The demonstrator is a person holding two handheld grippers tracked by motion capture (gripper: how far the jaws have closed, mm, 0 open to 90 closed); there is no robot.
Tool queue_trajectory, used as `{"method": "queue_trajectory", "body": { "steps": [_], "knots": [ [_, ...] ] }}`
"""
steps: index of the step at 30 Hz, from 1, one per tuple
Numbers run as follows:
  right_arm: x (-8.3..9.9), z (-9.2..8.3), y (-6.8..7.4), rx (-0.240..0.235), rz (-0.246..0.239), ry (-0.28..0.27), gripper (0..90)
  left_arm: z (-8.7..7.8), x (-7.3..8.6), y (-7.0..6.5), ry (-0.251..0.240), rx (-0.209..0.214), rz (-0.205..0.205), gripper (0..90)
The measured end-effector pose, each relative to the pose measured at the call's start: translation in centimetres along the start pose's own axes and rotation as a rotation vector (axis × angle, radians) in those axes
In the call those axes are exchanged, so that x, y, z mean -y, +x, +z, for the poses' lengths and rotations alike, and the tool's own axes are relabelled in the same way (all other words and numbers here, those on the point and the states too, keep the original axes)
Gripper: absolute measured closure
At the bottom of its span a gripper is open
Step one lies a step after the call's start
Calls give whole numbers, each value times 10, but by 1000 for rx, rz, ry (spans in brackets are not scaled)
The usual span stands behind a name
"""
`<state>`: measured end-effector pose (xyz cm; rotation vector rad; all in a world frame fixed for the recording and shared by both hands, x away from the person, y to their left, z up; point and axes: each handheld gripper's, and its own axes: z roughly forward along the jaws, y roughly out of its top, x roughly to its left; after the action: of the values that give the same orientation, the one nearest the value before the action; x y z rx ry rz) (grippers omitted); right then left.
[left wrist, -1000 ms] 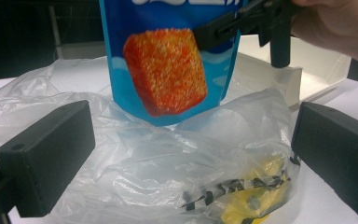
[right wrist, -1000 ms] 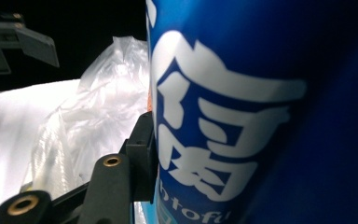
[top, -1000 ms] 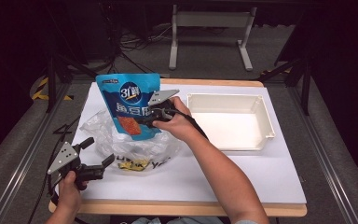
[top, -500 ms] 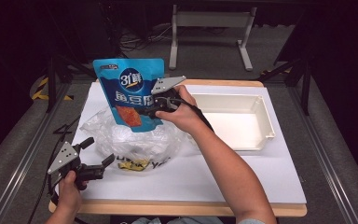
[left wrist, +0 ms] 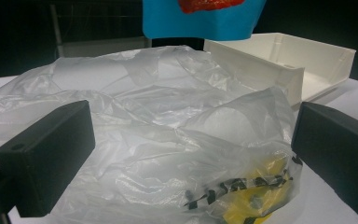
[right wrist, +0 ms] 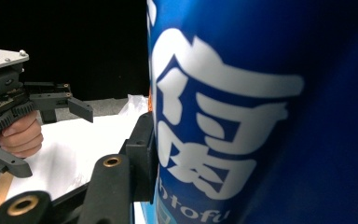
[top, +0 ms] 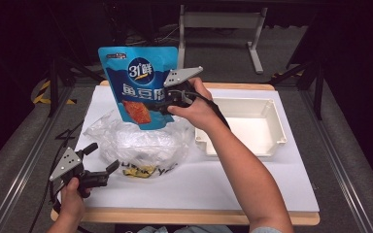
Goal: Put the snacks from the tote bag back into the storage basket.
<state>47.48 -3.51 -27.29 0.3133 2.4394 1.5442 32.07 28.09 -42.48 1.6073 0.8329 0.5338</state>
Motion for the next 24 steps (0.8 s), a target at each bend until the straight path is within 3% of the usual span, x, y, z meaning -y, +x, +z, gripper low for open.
{"method": "queue_trajectory", "body": {
  "steps": [9,24],
  "knots": [
    [5,-26,-5,27,-10,14,550,1,1,-1,-11,-5,-5,2],
    [21,-91,-19,118,0,22,550,2,2,0,1,-8,-9,2]
  ]
}}
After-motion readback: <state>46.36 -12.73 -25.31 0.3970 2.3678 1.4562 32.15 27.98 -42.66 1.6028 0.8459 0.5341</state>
